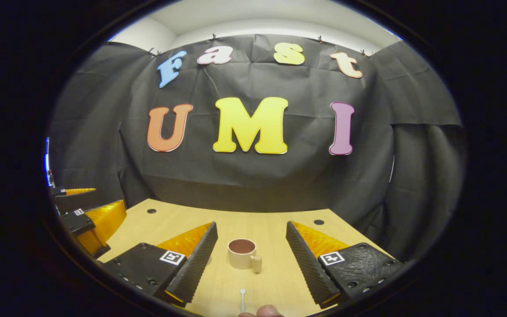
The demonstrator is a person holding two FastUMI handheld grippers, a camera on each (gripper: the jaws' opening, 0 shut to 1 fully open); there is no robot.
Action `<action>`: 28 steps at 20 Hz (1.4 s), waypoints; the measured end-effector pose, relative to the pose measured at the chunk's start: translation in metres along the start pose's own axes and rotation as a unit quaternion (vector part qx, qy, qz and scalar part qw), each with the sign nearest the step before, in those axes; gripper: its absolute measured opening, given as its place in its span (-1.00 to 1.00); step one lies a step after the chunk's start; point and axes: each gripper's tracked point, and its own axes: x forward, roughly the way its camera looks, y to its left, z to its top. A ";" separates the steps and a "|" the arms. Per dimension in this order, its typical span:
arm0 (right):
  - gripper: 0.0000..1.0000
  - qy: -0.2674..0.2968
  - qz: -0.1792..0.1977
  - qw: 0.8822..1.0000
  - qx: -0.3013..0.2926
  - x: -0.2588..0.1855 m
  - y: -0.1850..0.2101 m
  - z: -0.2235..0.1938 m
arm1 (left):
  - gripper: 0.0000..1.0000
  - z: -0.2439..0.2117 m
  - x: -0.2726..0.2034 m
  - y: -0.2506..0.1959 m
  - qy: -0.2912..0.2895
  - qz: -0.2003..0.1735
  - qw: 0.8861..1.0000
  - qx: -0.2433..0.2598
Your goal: Put the toothbrush and toothpaste on the desktop into the cup, then pick up the cup and place it on the coaster on the desktop.
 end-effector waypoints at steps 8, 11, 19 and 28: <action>0.91 0.082 0.017 0.996 -0.023 -0.003 0.003 -0.060 | 0.99 -0.062 -0.011 -0.006 0.086 -0.011 0.996 -0.012; 0.91 0.123 0.020 0.992 -0.037 -0.007 0.000 -0.095 | 0.99 -0.107 -0.027 -0.006 0.156 -0.015 0.988 -0.011; 0.91 0.291 0.035 0.955 -0.036 -0.027 0.006 -0.205 | 1.00 -0.198 -0.068 -0.027 0.313 -0.046 0.948 -0.015; 0.92 0.383 0.026 0.923 -0.028 -0.021 0.009 -0.259 | 1.00 -0.247 -0.085 -0.043 0.410 -0.067 0.909 -0.024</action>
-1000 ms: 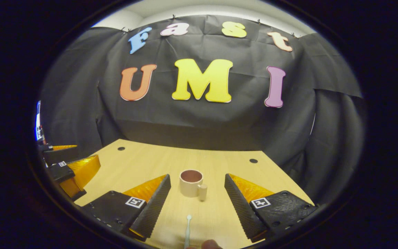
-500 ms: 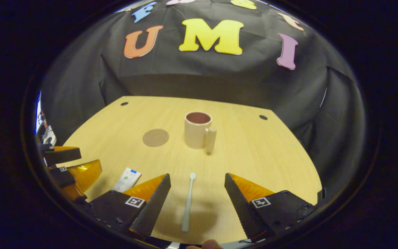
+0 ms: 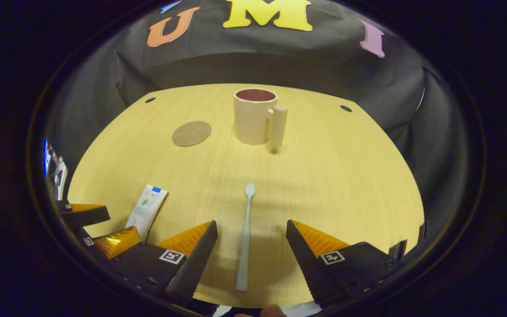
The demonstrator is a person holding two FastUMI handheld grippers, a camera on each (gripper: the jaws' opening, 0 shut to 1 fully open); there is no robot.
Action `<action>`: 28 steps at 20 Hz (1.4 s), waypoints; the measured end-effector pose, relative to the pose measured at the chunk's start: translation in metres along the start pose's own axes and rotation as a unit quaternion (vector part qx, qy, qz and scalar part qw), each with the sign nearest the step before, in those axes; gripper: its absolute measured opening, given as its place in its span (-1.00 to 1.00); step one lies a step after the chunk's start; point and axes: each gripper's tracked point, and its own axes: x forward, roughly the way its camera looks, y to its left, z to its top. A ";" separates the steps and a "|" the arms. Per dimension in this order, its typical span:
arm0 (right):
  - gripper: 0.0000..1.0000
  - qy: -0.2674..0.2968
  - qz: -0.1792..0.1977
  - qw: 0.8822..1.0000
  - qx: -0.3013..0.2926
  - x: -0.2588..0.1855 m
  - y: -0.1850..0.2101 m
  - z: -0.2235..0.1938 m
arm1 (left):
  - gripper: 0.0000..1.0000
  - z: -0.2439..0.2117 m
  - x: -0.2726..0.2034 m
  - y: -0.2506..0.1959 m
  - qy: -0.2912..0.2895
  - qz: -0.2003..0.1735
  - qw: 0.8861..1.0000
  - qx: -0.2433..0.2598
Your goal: Put the toothbrush and toothpaste on the desktop into the cup, then pick up the cup and place it on the coaster on the desktop.
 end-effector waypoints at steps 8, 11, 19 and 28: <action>0.76 0.038 0.008 0.999 0.007 0.024 0.007 -0.005 | 1.00 -0.011 0.008 0.001 0.027 -0.006 1.000 -0.004; 0.43 0.048 0.029 0.998 0.002 0.026 0.017 -0.003 | 0.99 -0.015 0.010 0.001 0.033 -0.009 0.999 -0.004; -0.94 0.056 0.038 0.998 0.010 0.027 0.023 -0.001 | 1.00 -0.029 0.022 -0.004 0.060 -0.013 0.998 -0.006; -0.99 0.058 0.050 0.996 0.038 0.017 0.020 -0.002 | 0.63 -0.030 0.033 0.011 0.063 0.006 0.998 0.029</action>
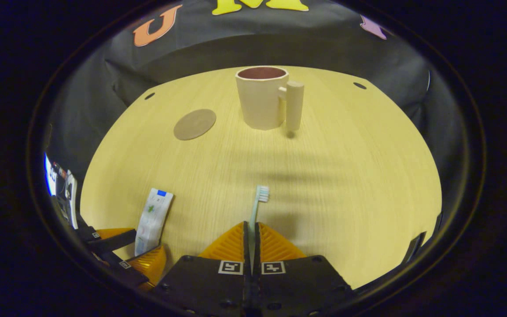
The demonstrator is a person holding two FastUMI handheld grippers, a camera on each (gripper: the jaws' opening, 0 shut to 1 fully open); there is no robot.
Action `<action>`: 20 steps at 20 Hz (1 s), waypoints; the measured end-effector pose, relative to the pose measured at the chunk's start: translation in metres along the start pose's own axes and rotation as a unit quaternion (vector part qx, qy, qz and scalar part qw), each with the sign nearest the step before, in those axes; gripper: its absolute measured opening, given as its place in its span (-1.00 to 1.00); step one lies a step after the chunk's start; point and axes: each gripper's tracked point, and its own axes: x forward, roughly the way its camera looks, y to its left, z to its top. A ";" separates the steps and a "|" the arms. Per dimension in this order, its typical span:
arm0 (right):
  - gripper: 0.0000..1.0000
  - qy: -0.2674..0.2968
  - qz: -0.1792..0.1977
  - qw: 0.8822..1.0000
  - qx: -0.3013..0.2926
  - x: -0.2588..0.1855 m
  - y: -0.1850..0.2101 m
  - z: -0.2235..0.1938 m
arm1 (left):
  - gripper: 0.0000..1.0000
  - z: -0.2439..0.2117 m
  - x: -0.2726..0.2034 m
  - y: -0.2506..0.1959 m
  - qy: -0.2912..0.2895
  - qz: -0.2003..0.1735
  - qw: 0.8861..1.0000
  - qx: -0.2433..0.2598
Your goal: Put the toothbrush and toothpaste on the desktop into the cup, then pick up the cup and place it on the coaster on the desktop.
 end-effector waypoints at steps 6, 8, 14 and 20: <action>-0.99 -0.019 0.001 1.000 -0.006 -0.007 -0.003 0.010 | -0.17 0.000 -0.002 0.007 0.003 0.004 1.000 -0.006; -0.99 -0.027 0.002 1.000 -0.009 -0.011 -0.004 0.015 | -0.31 0.002 -0.006 0.005 0.003 0.010 1.000 0.010; -0.99 -0.083 0.002 0.996 -0.025 -0.039 -0.004 0.051 | -0.43 0.020 -0.022 -0.004 -0.035 -0.017 0.999 -0.002; -0.99 -0.181 0.003 0.983 -0.022 -0.075 0.003 0.132 | -0.47 0.037 -0.033 -0.001 -0.055 -0.025 0.998 -0.013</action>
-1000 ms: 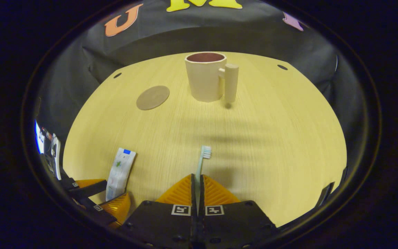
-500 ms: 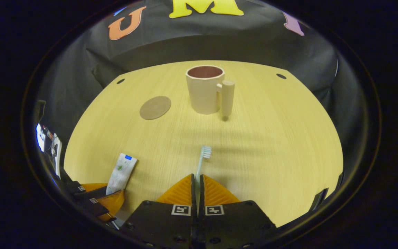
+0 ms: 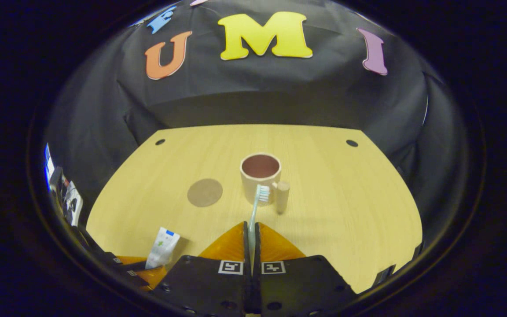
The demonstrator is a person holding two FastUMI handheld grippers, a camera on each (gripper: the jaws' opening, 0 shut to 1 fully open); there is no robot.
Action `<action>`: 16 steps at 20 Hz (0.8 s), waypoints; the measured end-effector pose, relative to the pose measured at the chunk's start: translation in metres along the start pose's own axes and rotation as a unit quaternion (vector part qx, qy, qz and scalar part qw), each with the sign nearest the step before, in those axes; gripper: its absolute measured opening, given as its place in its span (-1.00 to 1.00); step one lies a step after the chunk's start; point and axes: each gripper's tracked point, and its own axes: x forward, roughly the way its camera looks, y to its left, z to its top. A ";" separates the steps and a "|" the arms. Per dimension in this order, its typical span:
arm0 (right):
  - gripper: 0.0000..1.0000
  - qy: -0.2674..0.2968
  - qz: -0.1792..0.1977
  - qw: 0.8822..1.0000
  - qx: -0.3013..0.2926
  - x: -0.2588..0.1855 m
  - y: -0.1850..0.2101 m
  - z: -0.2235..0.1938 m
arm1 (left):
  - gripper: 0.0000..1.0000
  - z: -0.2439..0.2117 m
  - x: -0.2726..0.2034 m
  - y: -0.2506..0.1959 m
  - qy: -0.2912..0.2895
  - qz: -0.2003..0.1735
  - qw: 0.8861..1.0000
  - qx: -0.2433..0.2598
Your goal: Put the toothbrush and toothpaste on the desktop into the cup, then pick up the cup and place it on the coaster on the desktop.
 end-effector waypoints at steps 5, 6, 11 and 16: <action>-0.99 -0.088 -0.004 0.996 -0.018 0.015 0.002 0.081 | -0.47 0.005 -0.003 0.008 -0.006 0.002 1.000 -0.015; -0.99 -0.107 -0.005 0.994 -0.025 0.019 0.004 0.095 | -0.47 0.005 -0.002 0.012 -0.007 0.005 1.000 -0.018; -1.00 -0.188 0.003 0.981 -0.039 0.038 0.014 0.149 | -0.47 0.022 -0.009 0.033 -0.035 0.034 0.999 -0.008; -0.99 -0.235 0.001 0.972 -0.029 0.066 0.014 0.176 | -0.47 0.022 0.000 0.039 -0.031 0.039 0.998 -0.032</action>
